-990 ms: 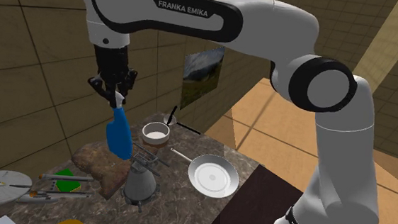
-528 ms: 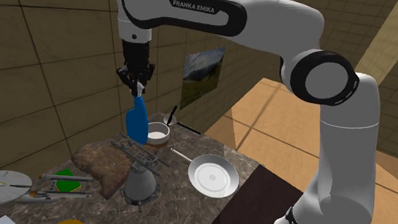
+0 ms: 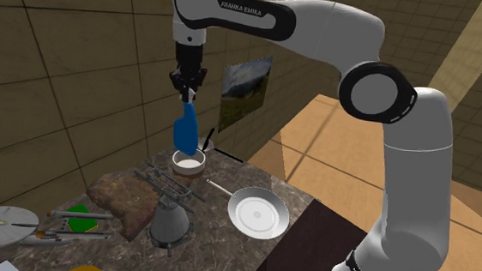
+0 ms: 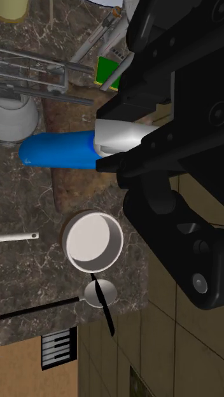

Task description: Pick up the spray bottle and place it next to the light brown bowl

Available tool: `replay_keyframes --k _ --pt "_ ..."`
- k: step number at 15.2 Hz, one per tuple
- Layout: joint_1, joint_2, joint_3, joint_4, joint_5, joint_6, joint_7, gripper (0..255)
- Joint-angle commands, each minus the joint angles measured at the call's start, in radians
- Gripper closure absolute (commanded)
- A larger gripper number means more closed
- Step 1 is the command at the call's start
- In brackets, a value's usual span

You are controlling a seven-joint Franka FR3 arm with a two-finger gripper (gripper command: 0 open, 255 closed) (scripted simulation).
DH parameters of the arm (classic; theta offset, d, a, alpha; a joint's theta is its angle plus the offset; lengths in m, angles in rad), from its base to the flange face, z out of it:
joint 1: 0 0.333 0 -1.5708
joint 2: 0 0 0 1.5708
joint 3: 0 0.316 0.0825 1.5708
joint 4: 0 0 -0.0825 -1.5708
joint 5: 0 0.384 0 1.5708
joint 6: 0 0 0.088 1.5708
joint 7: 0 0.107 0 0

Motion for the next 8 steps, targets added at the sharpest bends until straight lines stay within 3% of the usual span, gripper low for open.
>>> replay_keyframes --k 1,7,8 --pt "-0.024 0.023 -0.011 0.033 -0.002 -0.008 -0.041 255" --pt "-0.074 0.156 -0.046 0.255 -0.021 -0.094 -0.160 255" --pt "-0.081 0.141 -0.045 0.216 -0.018 -0.070 -0.159 255"
